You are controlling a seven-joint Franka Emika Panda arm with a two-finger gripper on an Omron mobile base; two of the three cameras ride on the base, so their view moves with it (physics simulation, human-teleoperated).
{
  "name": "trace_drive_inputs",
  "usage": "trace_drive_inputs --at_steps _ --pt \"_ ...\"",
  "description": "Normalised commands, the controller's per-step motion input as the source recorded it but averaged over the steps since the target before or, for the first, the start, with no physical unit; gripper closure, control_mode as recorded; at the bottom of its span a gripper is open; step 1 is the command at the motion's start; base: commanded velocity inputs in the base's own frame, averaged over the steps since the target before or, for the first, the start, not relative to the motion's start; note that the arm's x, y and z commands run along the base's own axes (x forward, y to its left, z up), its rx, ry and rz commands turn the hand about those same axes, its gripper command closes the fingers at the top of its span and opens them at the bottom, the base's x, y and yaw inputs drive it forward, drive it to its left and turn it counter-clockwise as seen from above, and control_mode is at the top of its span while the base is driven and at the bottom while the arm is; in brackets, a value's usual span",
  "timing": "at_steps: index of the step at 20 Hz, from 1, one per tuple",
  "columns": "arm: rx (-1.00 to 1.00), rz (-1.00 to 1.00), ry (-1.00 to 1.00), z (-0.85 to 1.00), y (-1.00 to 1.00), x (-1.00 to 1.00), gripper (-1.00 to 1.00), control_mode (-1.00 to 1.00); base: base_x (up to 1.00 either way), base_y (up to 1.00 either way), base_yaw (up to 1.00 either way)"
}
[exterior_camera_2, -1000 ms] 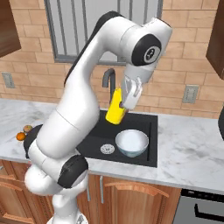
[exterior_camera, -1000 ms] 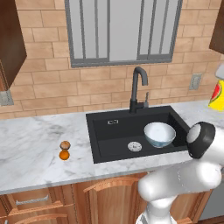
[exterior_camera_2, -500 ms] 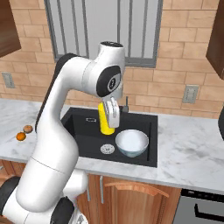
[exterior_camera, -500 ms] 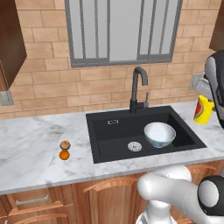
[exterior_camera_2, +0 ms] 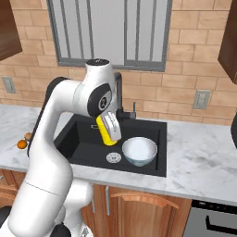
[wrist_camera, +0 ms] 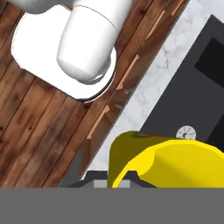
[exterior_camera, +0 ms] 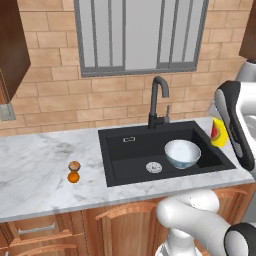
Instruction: Remove the tangerine and tangerine from the sink. Then move the bowl and cup from the counter to the sink for washing.
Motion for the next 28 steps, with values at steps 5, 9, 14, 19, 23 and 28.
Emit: trace_drive_inputs --at_steps 5,9,14,19,23,28 --pt "0.00 0.16 0.11 -0.01 0.17 0.16 1.00 -1.00 0.00 0.00 0.00" --pt "0.00 0.18 0.20 -0.07 0.31 0.08 1.00 -1.00 0.00 0.00 0.00" --pt "0.03 0.19 0.14 -0.18 0.37 0.08 1.00 -1.00 0.00 0.00 0.00" --pt "0.04 0.20 0.12 -0.23 0.36 0.11 1.00 -1.00 0.00 0.00 0.00" --pt "0.02 0.19 0.01 -0.28 0.29 0.12 1.00 -1.00 0.00 0.00 0.00" --pt "0.02 0.16 0.00 -0.32 0.33 0.17 1.00 -1.00 0.00 0.00 0.00"
